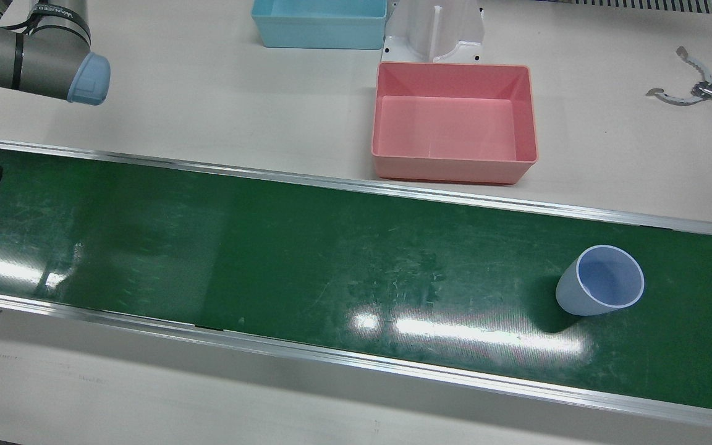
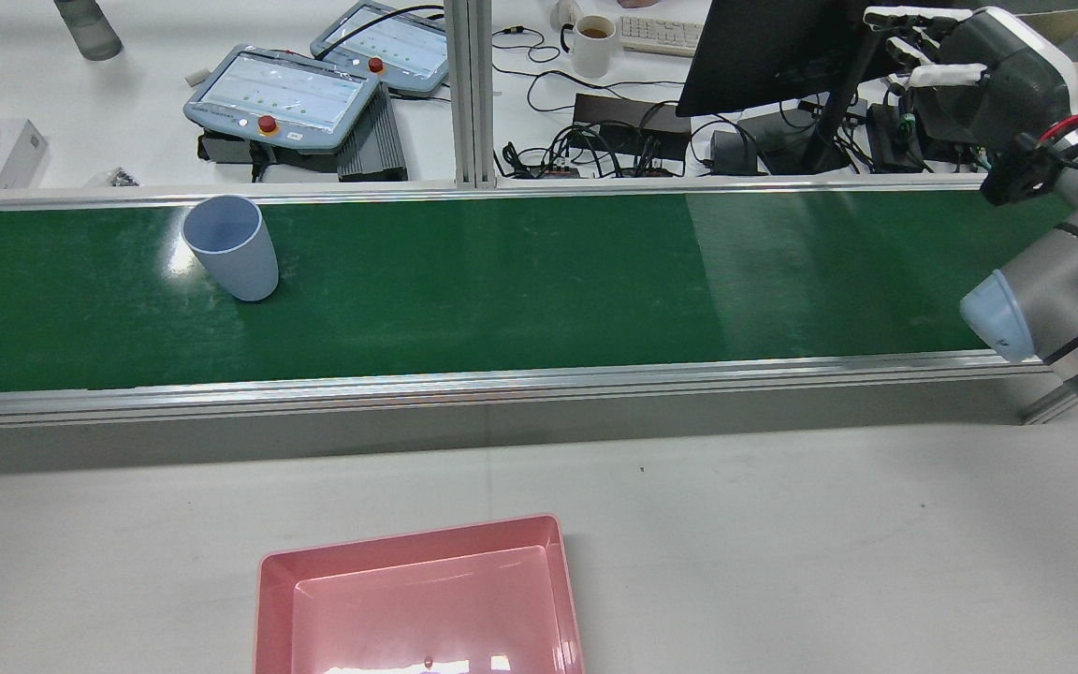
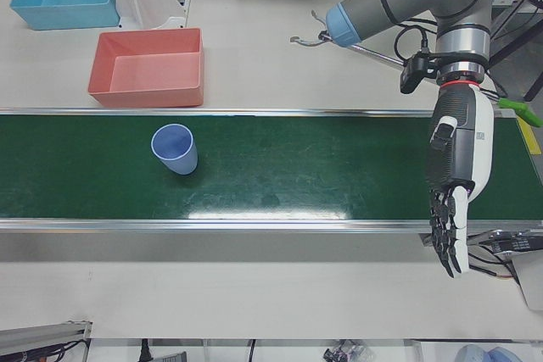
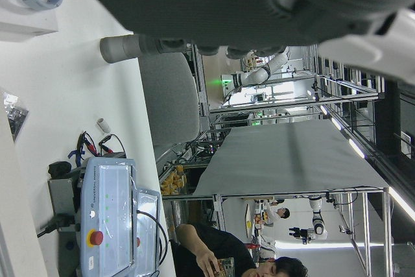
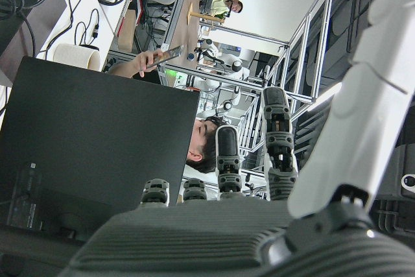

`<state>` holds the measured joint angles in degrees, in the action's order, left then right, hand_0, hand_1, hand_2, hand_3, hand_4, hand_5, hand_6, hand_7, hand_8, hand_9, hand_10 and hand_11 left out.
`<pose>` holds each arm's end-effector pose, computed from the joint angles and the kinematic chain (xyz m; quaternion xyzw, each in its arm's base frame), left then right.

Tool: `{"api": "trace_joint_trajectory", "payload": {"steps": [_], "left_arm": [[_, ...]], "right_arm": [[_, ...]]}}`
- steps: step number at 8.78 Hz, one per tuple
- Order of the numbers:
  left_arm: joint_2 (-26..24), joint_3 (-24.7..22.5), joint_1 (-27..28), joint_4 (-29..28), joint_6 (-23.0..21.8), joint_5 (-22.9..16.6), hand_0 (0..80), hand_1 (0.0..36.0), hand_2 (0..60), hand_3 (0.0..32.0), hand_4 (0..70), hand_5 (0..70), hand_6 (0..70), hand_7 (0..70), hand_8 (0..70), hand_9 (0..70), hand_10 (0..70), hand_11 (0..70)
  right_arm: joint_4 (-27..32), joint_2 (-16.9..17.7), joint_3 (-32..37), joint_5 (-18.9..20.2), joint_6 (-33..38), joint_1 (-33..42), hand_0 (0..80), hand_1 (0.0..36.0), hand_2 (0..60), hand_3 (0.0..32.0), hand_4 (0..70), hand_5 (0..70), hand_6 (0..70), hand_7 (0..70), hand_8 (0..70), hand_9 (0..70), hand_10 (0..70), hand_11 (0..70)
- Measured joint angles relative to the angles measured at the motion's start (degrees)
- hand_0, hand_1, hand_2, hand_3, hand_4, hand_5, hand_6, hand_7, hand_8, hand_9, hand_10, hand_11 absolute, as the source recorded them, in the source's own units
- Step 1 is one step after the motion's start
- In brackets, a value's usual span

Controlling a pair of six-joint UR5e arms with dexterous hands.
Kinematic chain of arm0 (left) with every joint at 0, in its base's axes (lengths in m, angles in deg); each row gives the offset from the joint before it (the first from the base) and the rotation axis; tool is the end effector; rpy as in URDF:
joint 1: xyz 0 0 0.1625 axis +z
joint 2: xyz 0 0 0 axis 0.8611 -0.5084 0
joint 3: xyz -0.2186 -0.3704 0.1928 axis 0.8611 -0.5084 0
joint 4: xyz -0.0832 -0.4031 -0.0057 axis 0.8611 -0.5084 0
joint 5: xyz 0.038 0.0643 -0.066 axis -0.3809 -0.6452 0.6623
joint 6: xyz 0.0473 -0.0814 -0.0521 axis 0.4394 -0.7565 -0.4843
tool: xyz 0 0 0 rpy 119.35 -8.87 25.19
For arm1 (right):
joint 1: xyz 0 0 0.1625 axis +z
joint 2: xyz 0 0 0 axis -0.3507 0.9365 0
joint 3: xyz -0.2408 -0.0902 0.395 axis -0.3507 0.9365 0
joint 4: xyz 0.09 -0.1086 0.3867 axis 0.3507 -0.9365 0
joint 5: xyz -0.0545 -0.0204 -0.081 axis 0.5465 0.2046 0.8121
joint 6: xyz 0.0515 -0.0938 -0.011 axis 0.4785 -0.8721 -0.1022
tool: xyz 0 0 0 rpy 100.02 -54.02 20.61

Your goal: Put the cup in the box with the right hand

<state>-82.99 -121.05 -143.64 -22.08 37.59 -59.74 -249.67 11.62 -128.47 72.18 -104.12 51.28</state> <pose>-0.0536 -0.6070 0.5635 -0.0561 0.6901 -0.7079 0.1398 -0.0665 -0.6755 0.5443 0.0171 -0.7736 0.6206 0.1270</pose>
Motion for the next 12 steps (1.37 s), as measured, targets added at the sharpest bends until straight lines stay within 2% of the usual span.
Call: {"api": "trace_joint_trajectory", "payload": {"steps": [12], "left_arm": [[0.00, 0.08, 0.00, -0.03, 0.00, 0.08, 0.0, 0.0, 0.0, 0.0, 0.0, 0.0, 0.0, 0.0, 0.0, 0.0, 0.0, 0.0]], "right_arm": [[0.02, 0.00, 0.01, 0.00, 0.07, 0.00, 52.8, 9.0, 0.0, 5.4, 27.4, 4.4, 7.6, 41.8, 0.9, 8.5, 3.6, 6.6]]}}
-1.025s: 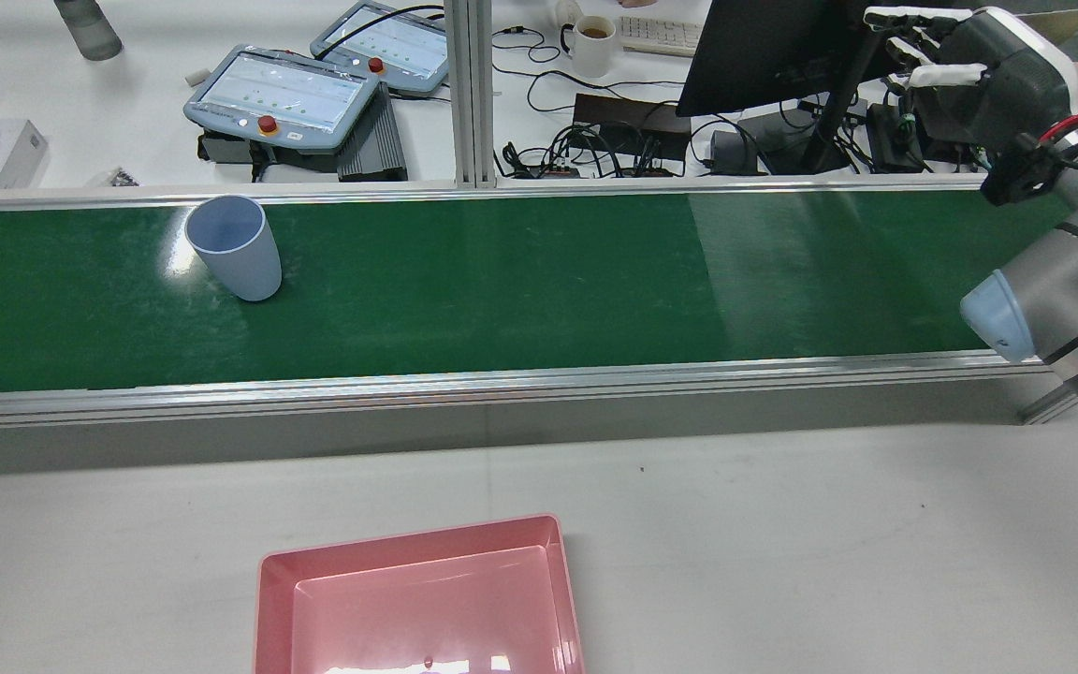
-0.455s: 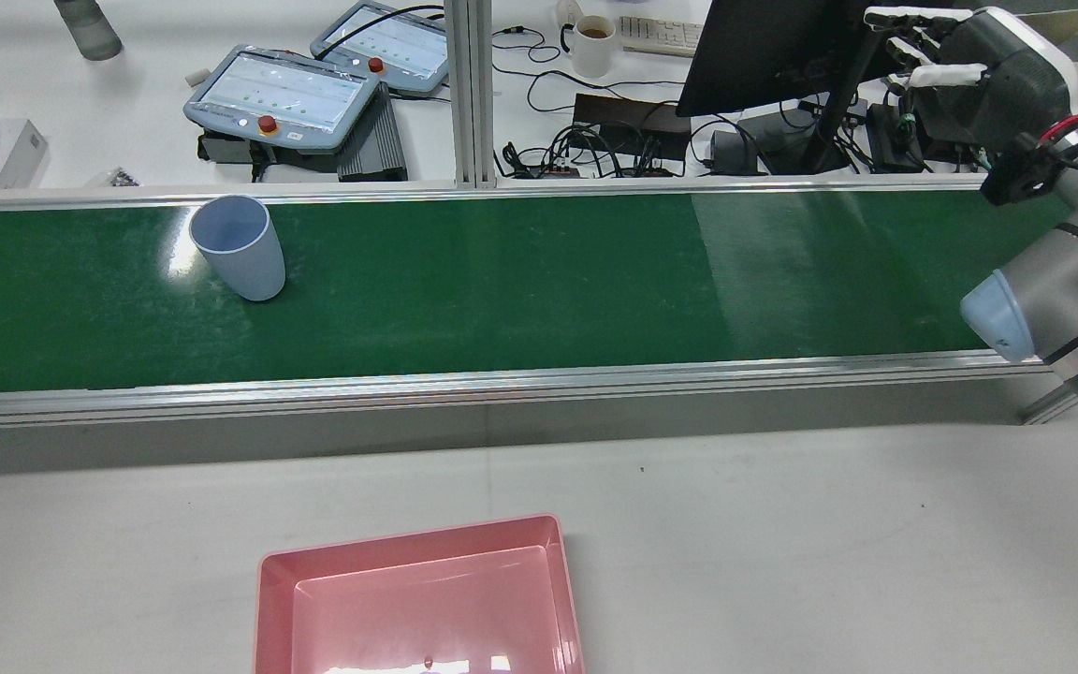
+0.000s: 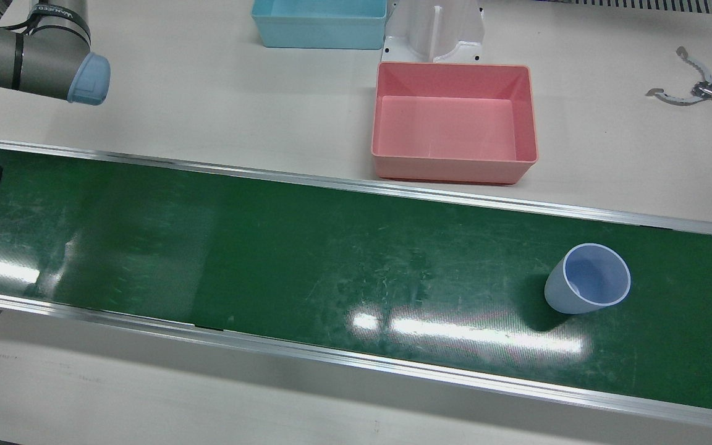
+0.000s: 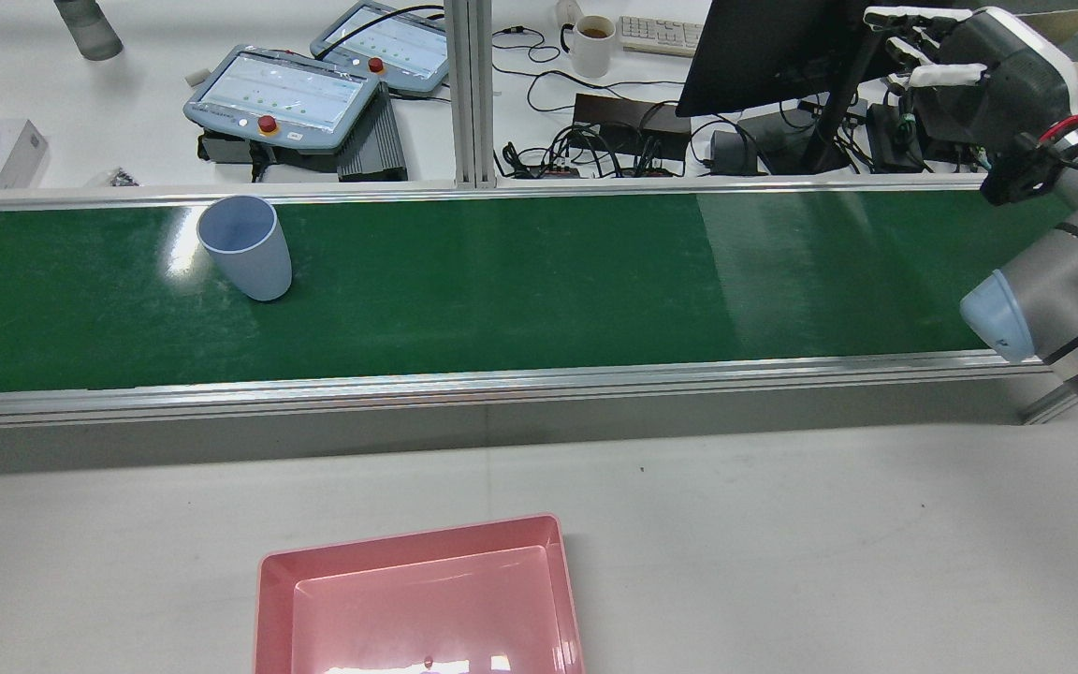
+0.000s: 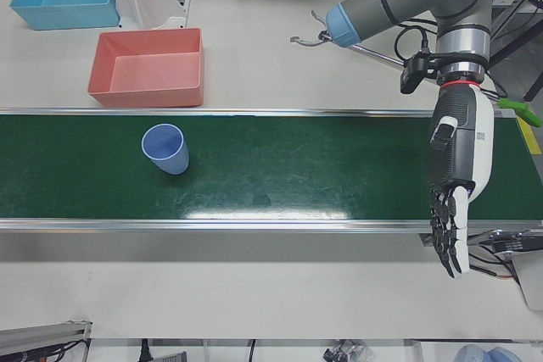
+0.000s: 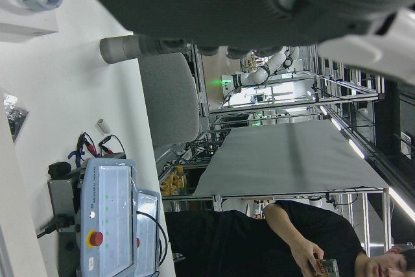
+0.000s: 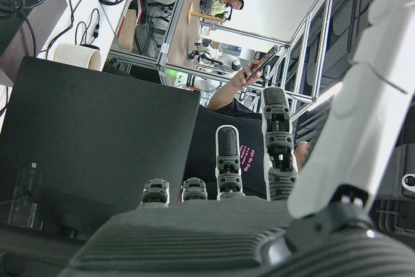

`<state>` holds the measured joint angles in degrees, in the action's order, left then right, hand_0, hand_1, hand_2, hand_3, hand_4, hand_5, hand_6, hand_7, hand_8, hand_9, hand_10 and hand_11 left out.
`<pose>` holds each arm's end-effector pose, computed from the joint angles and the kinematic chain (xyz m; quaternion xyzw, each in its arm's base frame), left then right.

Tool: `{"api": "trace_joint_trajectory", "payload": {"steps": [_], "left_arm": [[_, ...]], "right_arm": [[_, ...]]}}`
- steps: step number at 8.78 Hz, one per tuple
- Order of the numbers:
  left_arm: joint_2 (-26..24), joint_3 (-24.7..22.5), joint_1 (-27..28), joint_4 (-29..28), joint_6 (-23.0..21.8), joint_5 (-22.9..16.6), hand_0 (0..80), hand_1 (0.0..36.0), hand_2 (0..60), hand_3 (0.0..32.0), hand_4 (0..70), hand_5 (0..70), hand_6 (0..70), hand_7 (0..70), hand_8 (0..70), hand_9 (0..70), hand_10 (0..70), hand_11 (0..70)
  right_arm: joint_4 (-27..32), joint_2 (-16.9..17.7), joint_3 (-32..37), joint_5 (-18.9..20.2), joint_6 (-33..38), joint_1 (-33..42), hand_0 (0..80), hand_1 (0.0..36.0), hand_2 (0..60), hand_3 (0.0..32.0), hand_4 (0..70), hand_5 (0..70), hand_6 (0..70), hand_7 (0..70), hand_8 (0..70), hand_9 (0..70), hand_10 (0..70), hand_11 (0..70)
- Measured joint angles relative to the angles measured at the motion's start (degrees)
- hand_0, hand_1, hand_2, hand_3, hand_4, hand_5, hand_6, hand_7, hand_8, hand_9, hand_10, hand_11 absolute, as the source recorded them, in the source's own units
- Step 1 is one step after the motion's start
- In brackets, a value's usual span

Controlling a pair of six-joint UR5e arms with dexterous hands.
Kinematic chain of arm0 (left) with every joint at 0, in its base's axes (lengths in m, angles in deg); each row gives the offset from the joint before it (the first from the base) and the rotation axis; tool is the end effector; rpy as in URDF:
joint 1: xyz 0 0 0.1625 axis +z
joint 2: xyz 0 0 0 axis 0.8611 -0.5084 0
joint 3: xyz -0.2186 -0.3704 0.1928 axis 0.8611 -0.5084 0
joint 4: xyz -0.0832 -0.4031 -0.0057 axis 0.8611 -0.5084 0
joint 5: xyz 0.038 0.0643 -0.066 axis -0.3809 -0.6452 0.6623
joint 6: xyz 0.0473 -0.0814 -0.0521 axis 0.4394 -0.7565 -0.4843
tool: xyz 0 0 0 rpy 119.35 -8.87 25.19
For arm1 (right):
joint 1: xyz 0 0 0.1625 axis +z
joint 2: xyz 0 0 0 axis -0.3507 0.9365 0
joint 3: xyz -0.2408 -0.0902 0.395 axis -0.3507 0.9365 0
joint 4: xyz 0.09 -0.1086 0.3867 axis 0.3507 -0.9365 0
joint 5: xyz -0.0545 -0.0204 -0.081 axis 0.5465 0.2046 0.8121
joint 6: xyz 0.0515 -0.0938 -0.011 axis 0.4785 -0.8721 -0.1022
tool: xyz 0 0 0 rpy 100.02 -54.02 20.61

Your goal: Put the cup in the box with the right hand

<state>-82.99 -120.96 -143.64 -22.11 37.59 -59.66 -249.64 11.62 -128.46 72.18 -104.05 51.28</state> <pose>-0.0538 -0.6072 0.5642 -0.0557 0.6897 -0.7083 0.1393 -0.0665 -0.6756 0.5443 0.0166 -0.7737 0.6206 0.1266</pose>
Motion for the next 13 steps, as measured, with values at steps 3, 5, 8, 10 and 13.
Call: {"api": "trace_joint_trajectory", "payload": {"steps": [3, 5, 8, 10, 13], "left_arm": [[0.00, -0.02, 0.00, 0.03, 0.00, -0.07, 0.0, 0.0, 0.0, 0.0, 0.0, 0.0, 0.0, 0.0, 0.0, 0.0, 0.0, 0.0], [0.00, 0.00, 0.00, 0.02, 0.03, -0.03, 0.0, 0.0, 0.0, 0.0, 0.0, 0.0, 0.0, 0.0, 0.0, 0.0, 0.0, 0.0], [0.00, 0.00, 0.00, 0.00, 0.01, 0.00, 0.0, 0.0, 0.0, 0.0, 0.0, 0.0, 0.0, 0.0, 0.0, 0.0, 0.0, 0.0], [0.00, 0.00, 0.00, 0.03, 0.00, 0.00, 0.0, 0.0, 0.0, 0.0, 0.0, 0.0, 0.0, 0.0, 0.0, 0.0, 0.0, 0.0], [0.00, 0.00, 0.00, 0.02, 0.00, -0.04, 0.0, 0.0, 0.0, 0.0, 0.0, 0.0, 0.0, 0.0, 0.0, 0.0, 0.0, 0.0]], "right_arm": [[-0.02, 0.00, -0.01, 0.00, -0.02, 0.00, 53.0, 9.1, 0.0, 5.2, 27.5, 4.4, 7.6, 41.8, 0.8, 8.4, 3.5, 6.5], [-0.01, 0.00, -0.01, 0.00, -0.03, 0.00, 53.0, 9.1, 0.0, 5.0, 27.4, 4.4, 7.6, 41.6, 0.9, 8.4, 3.5, 6.5], [-0.02, 0.00, -0.01, 0.00, 0.01, 0.00, 52.7, 9.0, 0.0, 5.0, 27.5, 4.4, 7.6, 41.9, 1.0, 8.4, 3.5, 6.5], [0.00, 0.00, -0.01, 0.00, 0.01, 0.00, 52.8, 9.1, 0.0, 5.0, 27.6, 4.4, 7.6, 42.1, 1.0, 8.5, 3.4, 6.4], [0.01, 0.00, 0.01, 0.00, -0.02, 0.00, 53.0, 9.0, 0.0, 4.8, 27.8, 4.4, 7.6, 41.7, 1.0, 8.5, 3.6, 6.6]]}}
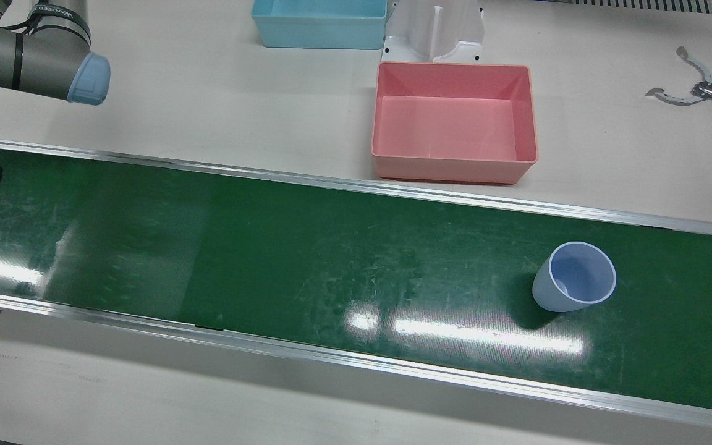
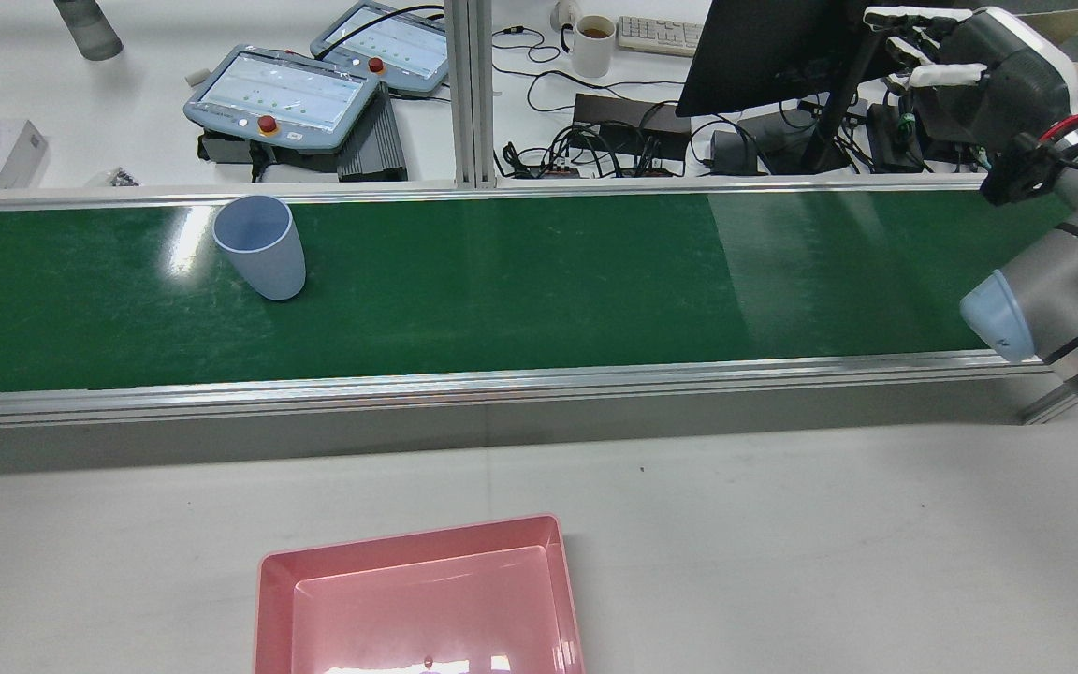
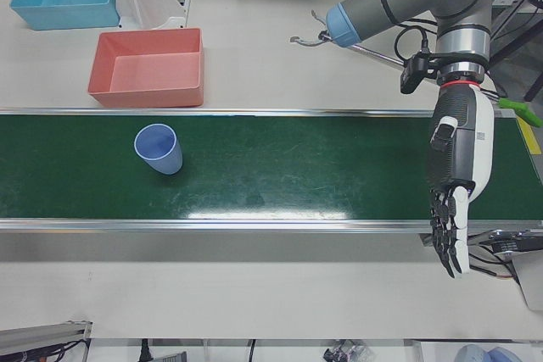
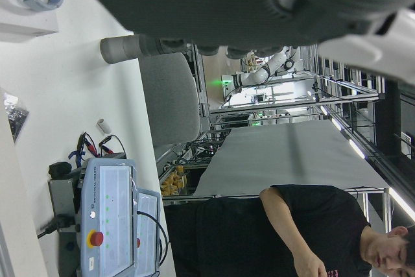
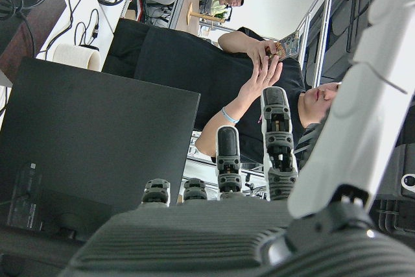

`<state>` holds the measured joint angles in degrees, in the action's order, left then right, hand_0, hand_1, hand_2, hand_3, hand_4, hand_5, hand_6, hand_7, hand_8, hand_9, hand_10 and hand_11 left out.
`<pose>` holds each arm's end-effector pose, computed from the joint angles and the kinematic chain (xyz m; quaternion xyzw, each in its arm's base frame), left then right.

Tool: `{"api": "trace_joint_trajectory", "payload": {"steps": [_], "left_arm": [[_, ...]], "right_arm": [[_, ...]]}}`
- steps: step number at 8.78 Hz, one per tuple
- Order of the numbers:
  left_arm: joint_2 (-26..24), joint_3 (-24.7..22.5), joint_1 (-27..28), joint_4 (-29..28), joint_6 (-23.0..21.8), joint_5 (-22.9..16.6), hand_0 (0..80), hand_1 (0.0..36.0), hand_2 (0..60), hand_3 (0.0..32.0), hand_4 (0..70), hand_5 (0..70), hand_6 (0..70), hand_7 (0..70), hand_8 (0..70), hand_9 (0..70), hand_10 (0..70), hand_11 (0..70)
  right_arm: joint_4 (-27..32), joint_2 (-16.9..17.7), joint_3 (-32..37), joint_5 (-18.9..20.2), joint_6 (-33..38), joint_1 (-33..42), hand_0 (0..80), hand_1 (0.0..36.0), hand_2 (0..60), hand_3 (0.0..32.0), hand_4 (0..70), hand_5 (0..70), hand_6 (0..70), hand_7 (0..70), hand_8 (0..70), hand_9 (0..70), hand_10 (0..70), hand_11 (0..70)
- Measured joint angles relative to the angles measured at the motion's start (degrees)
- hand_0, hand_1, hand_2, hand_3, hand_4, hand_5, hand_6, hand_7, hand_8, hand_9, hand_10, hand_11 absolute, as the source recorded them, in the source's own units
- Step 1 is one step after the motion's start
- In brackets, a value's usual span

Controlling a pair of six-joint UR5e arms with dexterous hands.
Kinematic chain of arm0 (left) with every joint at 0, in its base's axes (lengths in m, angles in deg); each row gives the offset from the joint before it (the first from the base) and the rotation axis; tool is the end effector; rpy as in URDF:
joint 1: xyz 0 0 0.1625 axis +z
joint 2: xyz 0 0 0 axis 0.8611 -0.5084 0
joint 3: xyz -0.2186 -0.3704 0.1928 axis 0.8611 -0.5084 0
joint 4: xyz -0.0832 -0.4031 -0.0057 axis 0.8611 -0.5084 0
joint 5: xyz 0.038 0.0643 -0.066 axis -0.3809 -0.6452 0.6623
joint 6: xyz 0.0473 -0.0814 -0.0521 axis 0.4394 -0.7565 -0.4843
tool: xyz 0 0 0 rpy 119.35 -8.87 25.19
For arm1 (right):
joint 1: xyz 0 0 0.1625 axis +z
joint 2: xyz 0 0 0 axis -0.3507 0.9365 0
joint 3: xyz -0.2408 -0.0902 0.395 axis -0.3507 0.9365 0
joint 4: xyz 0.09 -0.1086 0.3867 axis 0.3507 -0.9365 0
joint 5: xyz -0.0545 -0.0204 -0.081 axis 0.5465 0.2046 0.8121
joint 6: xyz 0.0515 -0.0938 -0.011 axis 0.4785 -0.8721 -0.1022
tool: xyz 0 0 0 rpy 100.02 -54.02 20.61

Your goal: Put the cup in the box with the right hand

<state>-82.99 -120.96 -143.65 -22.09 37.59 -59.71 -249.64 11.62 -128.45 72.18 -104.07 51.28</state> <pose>-0.0538 -0.6071 0.5642 -0.0559 0.6896 -0.7084 0.1396 -0.0665 -0.6756 0.5444 0.0168 -0.7736 0.6206 0.1267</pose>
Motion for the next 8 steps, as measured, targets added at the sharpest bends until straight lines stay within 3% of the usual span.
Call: {"api": "trace_joint_trajectory", "payload": {"steps": [8], "left_arm": [[0.00, 0.00, 0.00, 0.01, 0.00, 0.00, 0.0, 0.0, 0.0, 0.0, 0.0, 0.0, 0.0, 0.0, 0.0, 0.0, 0.0, 0.0]], "right_arm": [[-0.03, -0.09, -0.02, -0.03, 0.02, 0.05, 52.8, 9.2, 0.0, 7.2, 27.3, 4.3, 6.9, 39.2, 0.6, 7.6, 3.3, 6.2]]}}
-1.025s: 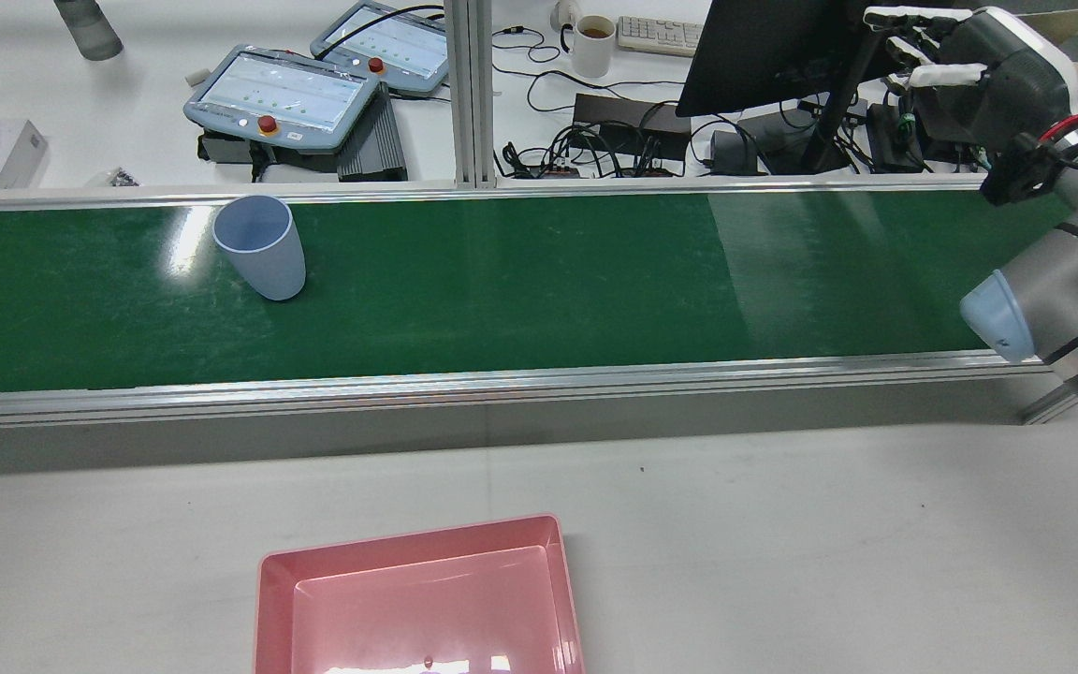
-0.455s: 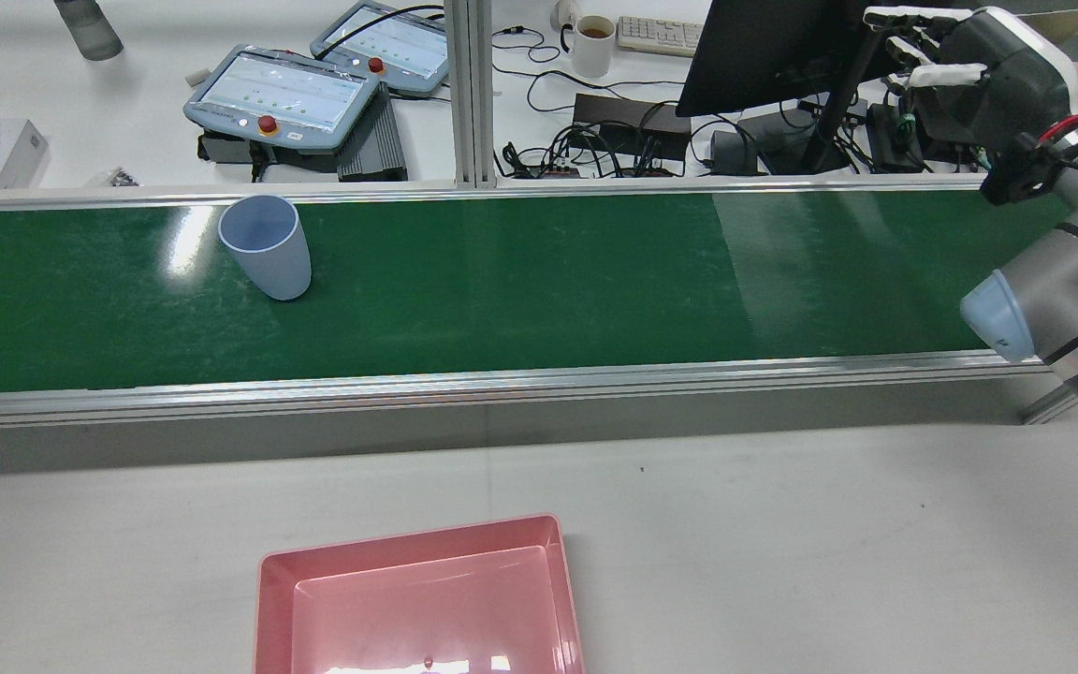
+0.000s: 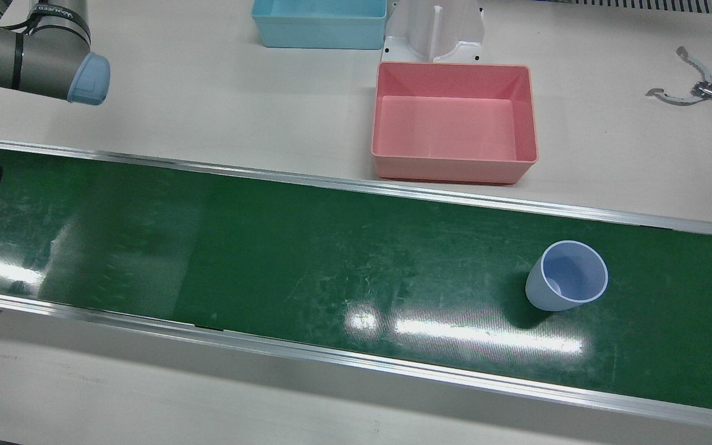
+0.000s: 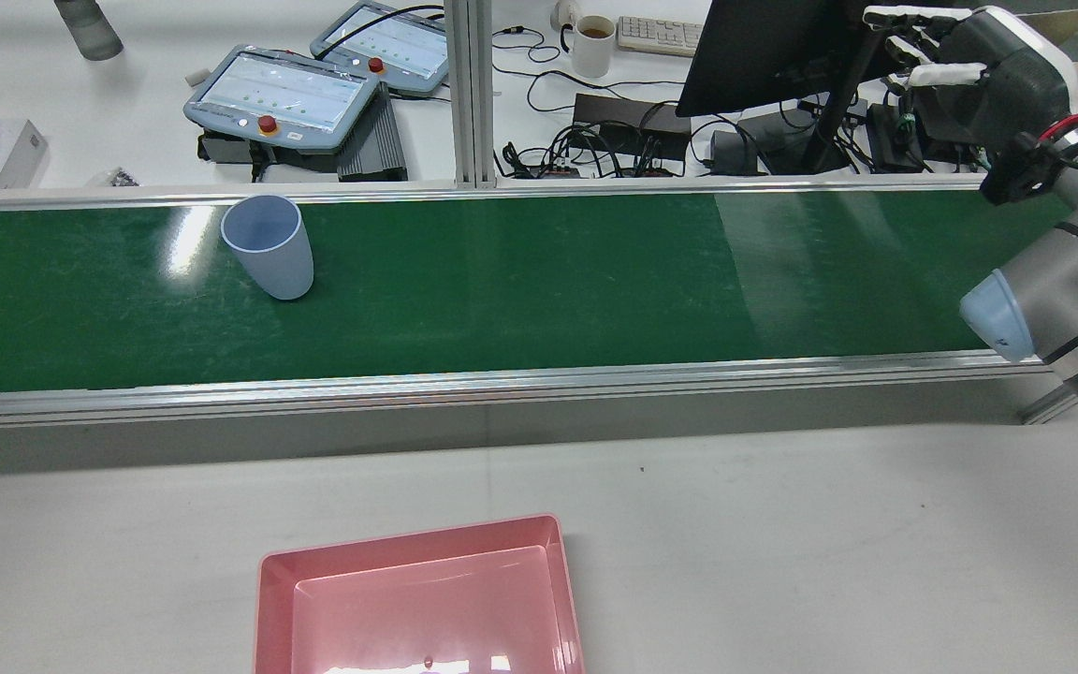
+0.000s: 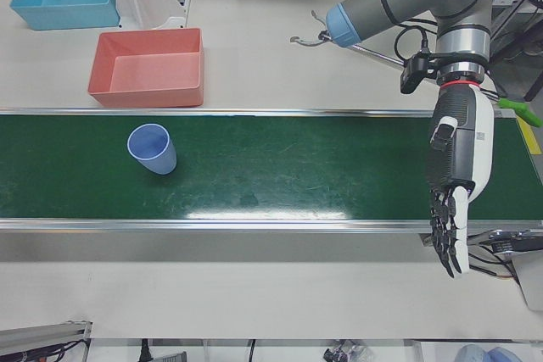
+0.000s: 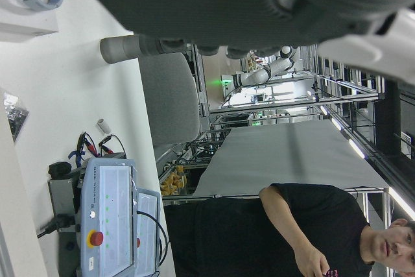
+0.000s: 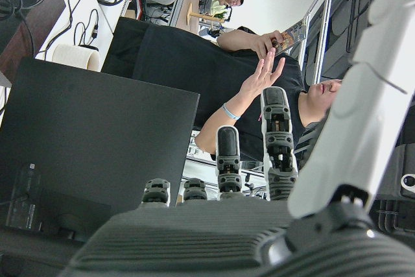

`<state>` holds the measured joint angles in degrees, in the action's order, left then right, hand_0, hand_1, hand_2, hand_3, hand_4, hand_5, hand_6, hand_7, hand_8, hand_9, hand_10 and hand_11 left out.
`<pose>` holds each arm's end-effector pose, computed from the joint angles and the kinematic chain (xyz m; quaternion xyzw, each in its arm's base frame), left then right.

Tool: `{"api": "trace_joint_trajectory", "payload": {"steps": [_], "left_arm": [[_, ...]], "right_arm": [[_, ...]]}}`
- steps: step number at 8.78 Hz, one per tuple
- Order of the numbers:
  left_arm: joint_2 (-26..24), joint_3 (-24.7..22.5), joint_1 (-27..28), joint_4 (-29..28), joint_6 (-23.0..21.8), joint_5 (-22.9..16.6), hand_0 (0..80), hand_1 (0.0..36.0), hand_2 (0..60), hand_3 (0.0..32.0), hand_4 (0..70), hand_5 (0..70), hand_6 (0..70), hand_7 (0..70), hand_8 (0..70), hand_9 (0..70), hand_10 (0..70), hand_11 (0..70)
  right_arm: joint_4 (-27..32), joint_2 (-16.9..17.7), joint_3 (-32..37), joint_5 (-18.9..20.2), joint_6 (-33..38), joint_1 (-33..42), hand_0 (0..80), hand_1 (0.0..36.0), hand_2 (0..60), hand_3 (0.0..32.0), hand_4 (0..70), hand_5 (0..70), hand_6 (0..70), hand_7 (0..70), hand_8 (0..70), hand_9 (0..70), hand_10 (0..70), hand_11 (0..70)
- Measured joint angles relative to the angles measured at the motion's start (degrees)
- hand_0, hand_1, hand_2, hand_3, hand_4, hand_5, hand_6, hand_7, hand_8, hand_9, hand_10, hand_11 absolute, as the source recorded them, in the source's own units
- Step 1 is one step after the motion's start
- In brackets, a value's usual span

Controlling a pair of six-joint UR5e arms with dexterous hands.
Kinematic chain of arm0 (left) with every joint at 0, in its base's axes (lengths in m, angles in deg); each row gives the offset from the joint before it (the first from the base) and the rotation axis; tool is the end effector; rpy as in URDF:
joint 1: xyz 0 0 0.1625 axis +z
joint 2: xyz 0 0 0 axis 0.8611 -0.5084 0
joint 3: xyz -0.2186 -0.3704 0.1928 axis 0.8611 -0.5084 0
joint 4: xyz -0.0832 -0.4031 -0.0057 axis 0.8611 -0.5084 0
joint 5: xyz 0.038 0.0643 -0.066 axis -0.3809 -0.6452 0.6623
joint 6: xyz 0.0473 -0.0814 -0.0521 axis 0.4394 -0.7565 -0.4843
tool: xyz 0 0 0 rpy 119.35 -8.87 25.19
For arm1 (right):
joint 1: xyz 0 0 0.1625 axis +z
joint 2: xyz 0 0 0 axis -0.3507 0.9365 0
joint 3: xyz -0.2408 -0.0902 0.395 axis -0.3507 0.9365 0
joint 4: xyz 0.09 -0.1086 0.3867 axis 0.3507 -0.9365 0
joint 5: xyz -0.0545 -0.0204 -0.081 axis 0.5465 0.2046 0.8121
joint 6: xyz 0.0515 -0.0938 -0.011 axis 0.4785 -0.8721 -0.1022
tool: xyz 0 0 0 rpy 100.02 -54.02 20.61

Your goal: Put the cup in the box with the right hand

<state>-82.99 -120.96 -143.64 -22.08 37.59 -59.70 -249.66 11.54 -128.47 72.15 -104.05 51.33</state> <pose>-0.0537 -0.6071 0.5642 -0.0559 0.6895 -0.7085 0.1396 -0.0660 -0.6761 0.5433 0.0171 -0.7740 0.6202 0.1260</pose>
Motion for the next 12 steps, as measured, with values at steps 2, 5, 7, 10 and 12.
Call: {"api": "trace_joint_trajectory", "payload": {"steps": [2, 5, 7, 10, 12], "left_arm": [[0.00, 0.04, 0.00, 0.00, 0.00, 0.01, 0.0, 0.0, 0.0, 0.0, 0.0, 0.0, 0.0, 0.0, 0.0, 0.0, 0.0, 0.0], [0.04, 0.63, 0.17, -0.20, -0.03, -0.03, 0.0, 0.0, 0.0, 0.0, 0.0, 0.0, 0.0, 0.0, 0.0, 0.0, 0.0, 0.0], [0.13, 0.77, 0.24, -0.33, -0.16, -0.02, 0.0, 0.0, 0.0, 0.0, 0.0, 0.0, 0.0, 0.0, 0.0, 0.0, 0.0, 0.0], [0.17, 0.79, 0.26, -0.38, -0.19, -0.04, 0.0, 0.0, 0.0, 0.0, 0.0, 0.0, 0.0, 0.0, 0.0, 0.0, 0.0, 0.0], [0.18, 0.79, 0.24, -0.38, -0.18, -0.04, 0.0, 0.0, 0.0, 0.0, 0.0, 0.0, 0.0, 0.0, 0.0, 0.0, 0.0, 0.0]], "right_arm": [[0.02, -0.13, 0.00, -0.23, 0.00, 0.00, 52.9, 9.1, 0.0, 8.0, 26.8, 4.4, 6.7, 38.2, 0.7, 7.6, 3.5, 6.5], [0.02, -0.30, -0.01, -0.42, 0.00, 0.06, 52.9, 9.0, 0.0, 7.4, 27.2, 4.4, 6.9, 39.2, 0.9, 8.0, 3.8, 7.0], [-0.03, -0.26, -1.70, -0.30, 0.01, 0.43, 53.1, 9.4, 0.0, 8.0, 26.8, 4.4, 6.7, 38.9, 0.4, 7.2, 3.1, 6.1], [-0.06, 0.67, -3.99, -0.20, 0.01, 1.11, 53.1, 9.5, 0.0, 8.6, 26.9, 4.4, 6.7, 38.9, 0.4, 7.3, 2.9, 5.7], [-0.06, 1.08, -4.47, -0.07, 0.00, 1.72, 53.2, 9.7, 0.0, 9.4, 26.4, 4.4, 6.4, 38.1, 0.2, 6.9, 2.8, 5.6]]}}
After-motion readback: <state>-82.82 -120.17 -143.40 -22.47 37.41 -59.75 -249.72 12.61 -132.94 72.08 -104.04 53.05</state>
